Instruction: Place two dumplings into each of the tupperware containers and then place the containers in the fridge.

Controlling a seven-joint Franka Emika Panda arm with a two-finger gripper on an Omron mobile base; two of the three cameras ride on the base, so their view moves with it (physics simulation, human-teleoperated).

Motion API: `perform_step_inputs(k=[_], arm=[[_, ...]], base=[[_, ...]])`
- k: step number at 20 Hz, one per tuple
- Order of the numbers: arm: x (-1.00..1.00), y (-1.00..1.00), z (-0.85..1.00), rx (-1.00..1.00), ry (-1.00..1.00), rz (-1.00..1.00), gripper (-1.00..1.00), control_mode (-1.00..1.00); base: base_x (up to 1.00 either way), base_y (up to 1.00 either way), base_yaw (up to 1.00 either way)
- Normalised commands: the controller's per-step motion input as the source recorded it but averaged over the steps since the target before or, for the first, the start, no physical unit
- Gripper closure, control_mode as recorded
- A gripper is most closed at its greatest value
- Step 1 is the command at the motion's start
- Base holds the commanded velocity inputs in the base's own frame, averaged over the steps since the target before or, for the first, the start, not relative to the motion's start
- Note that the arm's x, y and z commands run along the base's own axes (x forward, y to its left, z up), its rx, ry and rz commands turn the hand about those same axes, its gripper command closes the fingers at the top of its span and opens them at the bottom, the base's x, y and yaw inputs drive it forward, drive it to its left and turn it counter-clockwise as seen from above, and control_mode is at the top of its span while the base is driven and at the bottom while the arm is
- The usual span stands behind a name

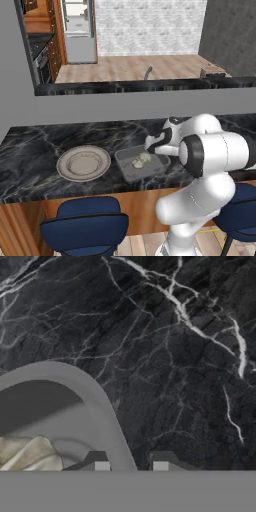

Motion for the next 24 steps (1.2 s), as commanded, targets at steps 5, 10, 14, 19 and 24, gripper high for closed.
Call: perform_step_inputs(k=[5,10,14,19,24], arm=[[-0.20,0.10,-0.01,0.05,-0.12,-0.05,1.00,-1.00],[0.06,-0.40,0.03,0.10,0.18,-0.26,1.00,-1.00],[0.06,-0.98,0.02,0.19,0.27,-0.34,1.00,-1.00],[0.00,-0.44,0.00,0.18,-0.05,-0.39,1.00,-1.00],[-0.09,-0.01,0.21,0.16,-0.28,-0.38,1.00,-1.00]], base=[[0.00,0.00,0.00],[0.00,0.00,0.00],[0.00,0.00,0.00],[0.00,0.00,0.00],[0.00,0.00,0.00]])
